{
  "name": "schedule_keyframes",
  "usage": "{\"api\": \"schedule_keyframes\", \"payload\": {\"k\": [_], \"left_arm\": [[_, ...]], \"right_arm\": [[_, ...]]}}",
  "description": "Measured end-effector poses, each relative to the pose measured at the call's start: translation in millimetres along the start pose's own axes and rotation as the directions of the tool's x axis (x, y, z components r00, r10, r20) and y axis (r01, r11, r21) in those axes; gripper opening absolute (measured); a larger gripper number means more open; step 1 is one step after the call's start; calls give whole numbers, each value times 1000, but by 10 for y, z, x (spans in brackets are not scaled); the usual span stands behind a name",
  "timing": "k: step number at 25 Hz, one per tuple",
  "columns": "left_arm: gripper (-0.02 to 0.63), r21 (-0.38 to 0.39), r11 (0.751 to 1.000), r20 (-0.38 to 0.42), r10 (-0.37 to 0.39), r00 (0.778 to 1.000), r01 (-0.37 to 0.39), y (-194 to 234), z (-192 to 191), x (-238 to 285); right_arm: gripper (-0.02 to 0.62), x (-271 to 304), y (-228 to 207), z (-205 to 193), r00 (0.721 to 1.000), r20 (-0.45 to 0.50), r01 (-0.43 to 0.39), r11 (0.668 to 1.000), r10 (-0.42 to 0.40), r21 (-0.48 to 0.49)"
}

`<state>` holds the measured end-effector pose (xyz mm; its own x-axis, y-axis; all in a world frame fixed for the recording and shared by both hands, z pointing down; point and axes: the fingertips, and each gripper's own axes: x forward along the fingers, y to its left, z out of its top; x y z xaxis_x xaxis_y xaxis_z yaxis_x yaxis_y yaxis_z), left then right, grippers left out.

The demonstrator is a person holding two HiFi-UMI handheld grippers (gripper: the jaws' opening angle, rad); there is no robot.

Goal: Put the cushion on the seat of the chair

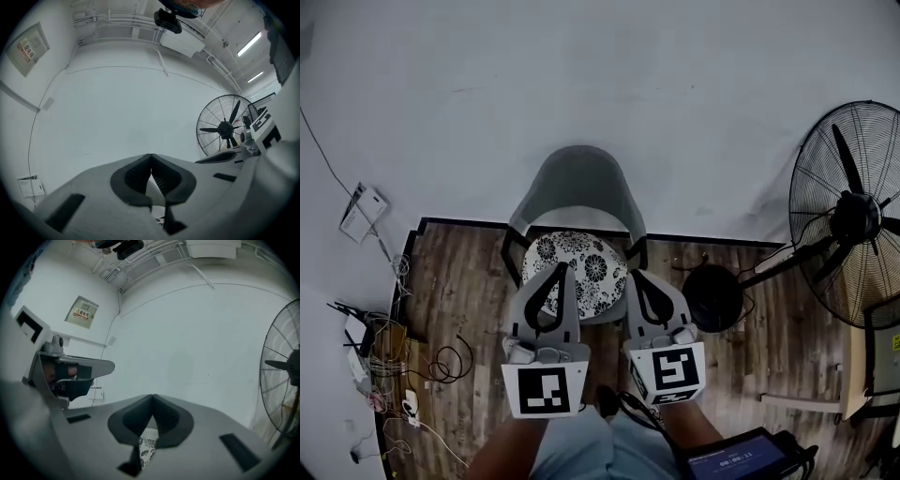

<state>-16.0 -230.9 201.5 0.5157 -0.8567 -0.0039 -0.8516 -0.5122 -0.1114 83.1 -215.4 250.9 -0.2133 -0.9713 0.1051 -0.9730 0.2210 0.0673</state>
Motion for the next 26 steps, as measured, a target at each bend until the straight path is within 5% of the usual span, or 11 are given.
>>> {"api": "schedule_keyframes", "payload": {"k": [26], "left_arm": [[9, 16, 1000, 5, 1, 1000, -1, -8, 0, -9]], "right_arm": [[5, 28, 63, 37, 1000, 20, -15, 1000, 15, -18]]}}
